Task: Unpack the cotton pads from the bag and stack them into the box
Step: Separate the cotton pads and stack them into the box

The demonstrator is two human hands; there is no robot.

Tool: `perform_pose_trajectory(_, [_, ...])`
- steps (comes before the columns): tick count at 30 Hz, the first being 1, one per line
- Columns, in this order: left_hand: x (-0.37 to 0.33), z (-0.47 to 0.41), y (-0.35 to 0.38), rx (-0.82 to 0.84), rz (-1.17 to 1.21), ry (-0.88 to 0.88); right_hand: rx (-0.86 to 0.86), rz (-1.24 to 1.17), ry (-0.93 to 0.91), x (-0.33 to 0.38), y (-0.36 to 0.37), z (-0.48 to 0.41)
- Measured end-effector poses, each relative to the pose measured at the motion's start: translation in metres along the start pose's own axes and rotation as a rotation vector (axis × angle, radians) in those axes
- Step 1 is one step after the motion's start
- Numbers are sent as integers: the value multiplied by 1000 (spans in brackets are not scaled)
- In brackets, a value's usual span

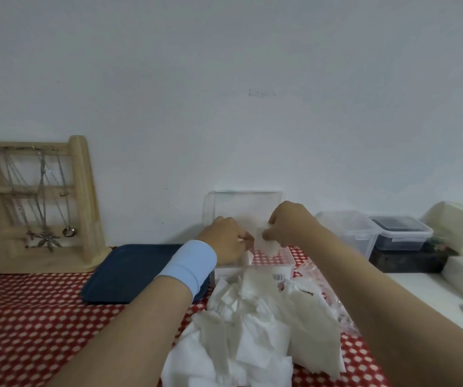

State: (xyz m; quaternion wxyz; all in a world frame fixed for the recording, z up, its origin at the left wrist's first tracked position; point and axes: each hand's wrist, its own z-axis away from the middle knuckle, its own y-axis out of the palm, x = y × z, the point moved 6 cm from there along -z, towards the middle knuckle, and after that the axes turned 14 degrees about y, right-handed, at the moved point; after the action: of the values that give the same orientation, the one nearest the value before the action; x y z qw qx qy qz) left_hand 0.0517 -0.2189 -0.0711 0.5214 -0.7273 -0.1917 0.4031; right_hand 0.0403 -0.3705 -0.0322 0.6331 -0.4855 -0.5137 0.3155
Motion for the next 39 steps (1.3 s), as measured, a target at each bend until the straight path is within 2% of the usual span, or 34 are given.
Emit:
perform_pose_trajectory(9, [14, -12, 4, 67, -140, -22, -37, 214, 89, 15, 35, -17])
perform_pose_trajectory(10, [14, -13, 5, 62, -147, -20, 7, 162, 104, 17, 40, -18])
perform_pose_trajectory(14, [16, -14, 6, 47, -175, -28, 410, -183, 257, 17, 61, -17])
perform_pose_trajectory(15, [16, -13, 6, 35, -163, -29, 462, -231, 294, 14, 59, -15])
perform_pose_trajectory(20, [11, -1, -1, -44, -142, 45, 436, -367, 360, 4, 45, -19])
perform_pose_trajectory(23, [6, 9, 11, 59, -60, 64, 508, -430, 367, 8, 59, -18])
perform_pose_trajectory(26, [7, 14, 26, 141, -85, 46, 554, -477, 382, 12, 74, -18])
perform_pose_trajectory(31, [-1, 22, 13, 91, 46, 44, 493, -362, 271, 10, 68, -7])
perform_pose_trajectory(36, [-1, 42, -12, -190, 75, 48, 197, -150, -10, 11, 13, 25])
perform_pose_trajectory(39, [-7, 60, -15, -272, 206, 28, 219, 106, 9, -2, 10, 59])
